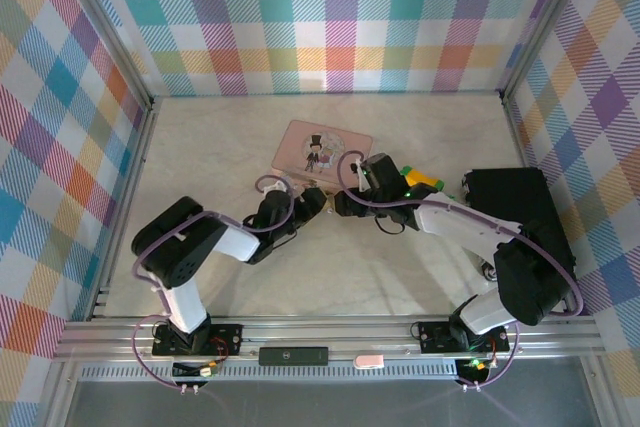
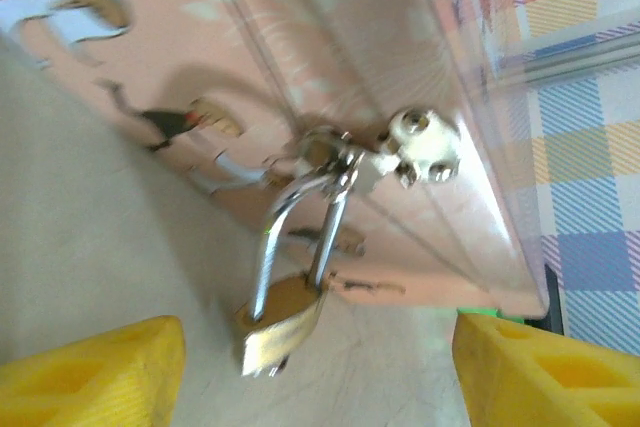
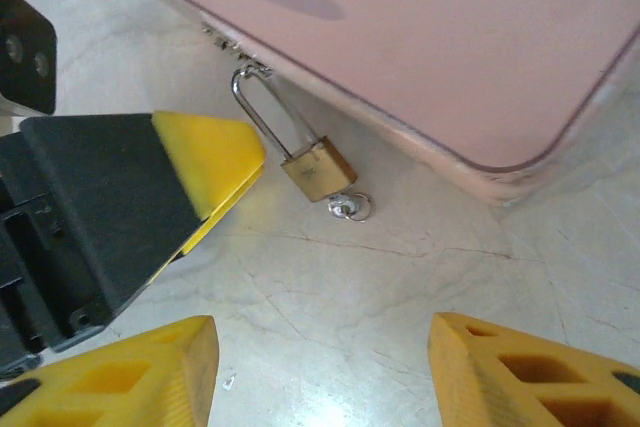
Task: Unlock a padlock with a key
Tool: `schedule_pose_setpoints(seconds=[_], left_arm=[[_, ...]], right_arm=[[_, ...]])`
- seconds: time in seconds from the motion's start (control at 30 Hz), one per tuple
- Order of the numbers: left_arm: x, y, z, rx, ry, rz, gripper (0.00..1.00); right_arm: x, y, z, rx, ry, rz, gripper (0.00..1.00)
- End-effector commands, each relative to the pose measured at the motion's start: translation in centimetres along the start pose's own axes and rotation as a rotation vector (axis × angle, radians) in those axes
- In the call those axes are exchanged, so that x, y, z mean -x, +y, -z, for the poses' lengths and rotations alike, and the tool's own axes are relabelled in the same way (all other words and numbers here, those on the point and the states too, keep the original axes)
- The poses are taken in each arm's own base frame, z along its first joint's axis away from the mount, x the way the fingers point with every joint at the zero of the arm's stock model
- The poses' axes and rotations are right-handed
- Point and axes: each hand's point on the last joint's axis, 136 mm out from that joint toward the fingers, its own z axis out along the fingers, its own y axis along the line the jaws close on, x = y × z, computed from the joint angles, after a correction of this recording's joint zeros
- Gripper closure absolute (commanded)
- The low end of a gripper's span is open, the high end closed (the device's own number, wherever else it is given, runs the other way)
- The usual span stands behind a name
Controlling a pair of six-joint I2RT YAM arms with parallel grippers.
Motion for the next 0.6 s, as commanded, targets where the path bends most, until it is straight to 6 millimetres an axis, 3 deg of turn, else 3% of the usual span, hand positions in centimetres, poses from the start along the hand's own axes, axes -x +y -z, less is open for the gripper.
schedule_pose_setpoints(seconds=[0.0, 0.3, 0.57], left_arm=[[1.4, 0.8, 2.1, 0.042, -0.015, 0.033, 0.29], [6.5, 1.1, 6.3, 0.122, -0.077, 0.014, 0.22], [6.6, 0.7, 6.1, 0.086, -0.035, 0.008, 0.23]], right_arm=[[1.2, 1.0, 0.4, -0.029, -0.025, 0.094, 0.43], [0.6, 1.9, -3.0, -0.115, 0.079, 0.185, 0.43], [1.0, -0.7, -4.9, -0.256, 0.084, 0.175, 0.37]])
